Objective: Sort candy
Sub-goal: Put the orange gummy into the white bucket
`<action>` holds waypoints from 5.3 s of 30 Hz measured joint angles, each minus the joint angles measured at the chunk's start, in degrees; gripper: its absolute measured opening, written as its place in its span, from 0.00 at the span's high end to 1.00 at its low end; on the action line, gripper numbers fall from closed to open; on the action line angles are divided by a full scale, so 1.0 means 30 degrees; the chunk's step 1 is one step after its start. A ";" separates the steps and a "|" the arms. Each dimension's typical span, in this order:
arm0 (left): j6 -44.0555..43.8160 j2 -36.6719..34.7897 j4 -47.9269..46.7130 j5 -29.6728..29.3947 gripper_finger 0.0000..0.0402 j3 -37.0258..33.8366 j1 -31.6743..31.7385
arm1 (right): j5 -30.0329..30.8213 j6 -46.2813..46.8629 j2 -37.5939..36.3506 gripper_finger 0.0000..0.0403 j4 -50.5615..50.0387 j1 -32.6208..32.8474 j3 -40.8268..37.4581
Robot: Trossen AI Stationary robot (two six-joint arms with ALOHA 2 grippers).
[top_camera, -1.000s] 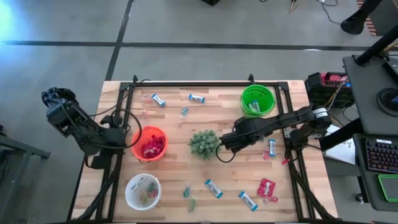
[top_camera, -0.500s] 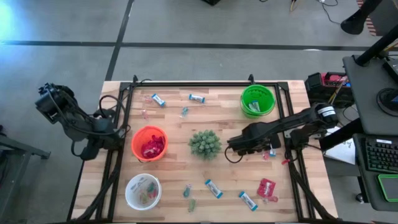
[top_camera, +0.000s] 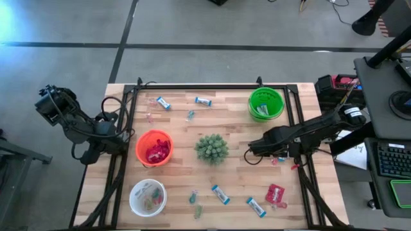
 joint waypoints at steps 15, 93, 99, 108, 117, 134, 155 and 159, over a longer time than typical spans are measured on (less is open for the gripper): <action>-0.0328 0.0241 0.0211 0.0007 0.72 -0.0036 -0.0002 | -0.0009 0.0642 -0.0872 0.59 0.4478 0.0007 -0.3950; -0.1311 0.3552 0.8400 -1.2263 0.72 -0.0039 0.0425 | 0.7286 -2.5491 -0.0927 0.97 1.6133 0.0051 1.1566; -0.0555 0.4446 1.0274 -1.2307 0.72 -0.0036 0.1429 | 0.5316 -2.7257 -0.0134 0.97 1.9295 0.0048 1.1594; 0.3263 0.5235 1.4736 -0.9423 0.72 -0.0036 0.3276 | 0.4351 -2.8724 0.1885 0.97 1.9759 0.0039 1.3768; 0.5215 0.6026 1.6666 -0.5814 0.76 -0.0036 0.4905 | 0.2195 -2.9458 0.5129 0.97 1.9300 0.0051 1.7640; 0.5253 0.6135 1.6844 -0.2787 0.81 -0.0044 0.5498 | 0.1740 -3.0045 0.8417 0.97 1.5179 0.0050 2.2839; 0.4677 0.6047 1.6643 -0.1894 0.73 0.0484 0.5491 | 0.0845 -3.0012 0.8098 0.97 1.4173 0.0045 2.2807; 0.5129 0.6088 1.6727 -0.1916 0.69 0.0597 0.5491 | 0.0851 -3.0048 0.8097 0.97 1.4363 0.0044 2.2813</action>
